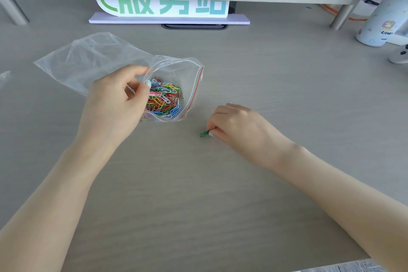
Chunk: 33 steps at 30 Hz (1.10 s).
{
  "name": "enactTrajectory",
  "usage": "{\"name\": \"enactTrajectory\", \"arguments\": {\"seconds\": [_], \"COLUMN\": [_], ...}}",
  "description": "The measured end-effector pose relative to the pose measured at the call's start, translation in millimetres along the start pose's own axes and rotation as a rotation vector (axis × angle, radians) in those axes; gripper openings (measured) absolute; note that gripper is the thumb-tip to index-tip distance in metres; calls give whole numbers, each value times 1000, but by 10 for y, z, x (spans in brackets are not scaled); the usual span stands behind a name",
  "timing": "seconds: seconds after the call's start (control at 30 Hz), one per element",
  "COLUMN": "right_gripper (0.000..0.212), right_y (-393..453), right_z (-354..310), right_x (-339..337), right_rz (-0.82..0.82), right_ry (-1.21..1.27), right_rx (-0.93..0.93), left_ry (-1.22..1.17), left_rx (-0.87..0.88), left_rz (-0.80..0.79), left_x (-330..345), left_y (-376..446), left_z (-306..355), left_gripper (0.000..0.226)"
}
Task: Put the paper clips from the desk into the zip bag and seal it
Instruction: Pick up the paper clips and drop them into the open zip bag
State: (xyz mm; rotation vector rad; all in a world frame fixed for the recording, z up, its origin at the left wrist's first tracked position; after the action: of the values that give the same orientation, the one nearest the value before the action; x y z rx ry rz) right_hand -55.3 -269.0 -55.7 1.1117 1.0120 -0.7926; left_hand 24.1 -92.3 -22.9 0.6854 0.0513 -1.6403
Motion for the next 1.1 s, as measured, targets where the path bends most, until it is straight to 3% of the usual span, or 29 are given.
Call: {"name": "enactTrajectory", "arguments": {"seconds": [0.17, 0.27, 0.33, 0.43, 0.5, 0.77, 0.93, 1.03, 1.1], "right_gripper": [17, 17, 9, 16, 13, 15, 16, 6, 11], "right_y": [-37, -37, -35, -52, -84, 20, 568, 867, 976], "right_z": [-55, -48, -17, 84, 141, 366, 110, -95, -196], "right_x": [110, 127, 81, 51, 61, 42, 27, 89, 137], "right_rz": [73, 88, 50, -134, -173, -19, 12, 34, 35], "right_ry": [-192, -167, -29, 230, 411, 927, 972, 910, 836], "right_rx": [21, 28, 29, 119, 202, 542, 465, 393, 349], "left_ry": [2, -11, -18, -18, -14, -19, -16, -14, -6], "left_rx": [-10, -16, -19, -16, -14, 1, 15, 6, 1], "left_rz": [-1, 1, 3, 8, 13, 2, -8, -3, 9], "left_x": [19, 18, 17, 11, 0, -18, -20, -34, -49], "left_y": [-6, -15, -17, -15, -11, -5, -8, -1, 1], "left_z": [-22, -12, -9, -11, -7, 42, 60, 55, 53], "left_gripper": [29, 28, 28, 28, 28, 26, 25, 27, 27]}}
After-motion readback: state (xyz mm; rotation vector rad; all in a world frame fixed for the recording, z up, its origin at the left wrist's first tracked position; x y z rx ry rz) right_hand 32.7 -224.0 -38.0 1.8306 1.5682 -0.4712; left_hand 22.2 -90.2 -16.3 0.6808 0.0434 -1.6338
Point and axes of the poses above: each hand's wrist, its own y-axis towards the middle knuckle, its own x-axis out of the palm, z = x × y, the point moved 5 cm from there along y, towards the middle knuckle, and after that the axes turned 12 degrees about -y, right-handed, at the moved point
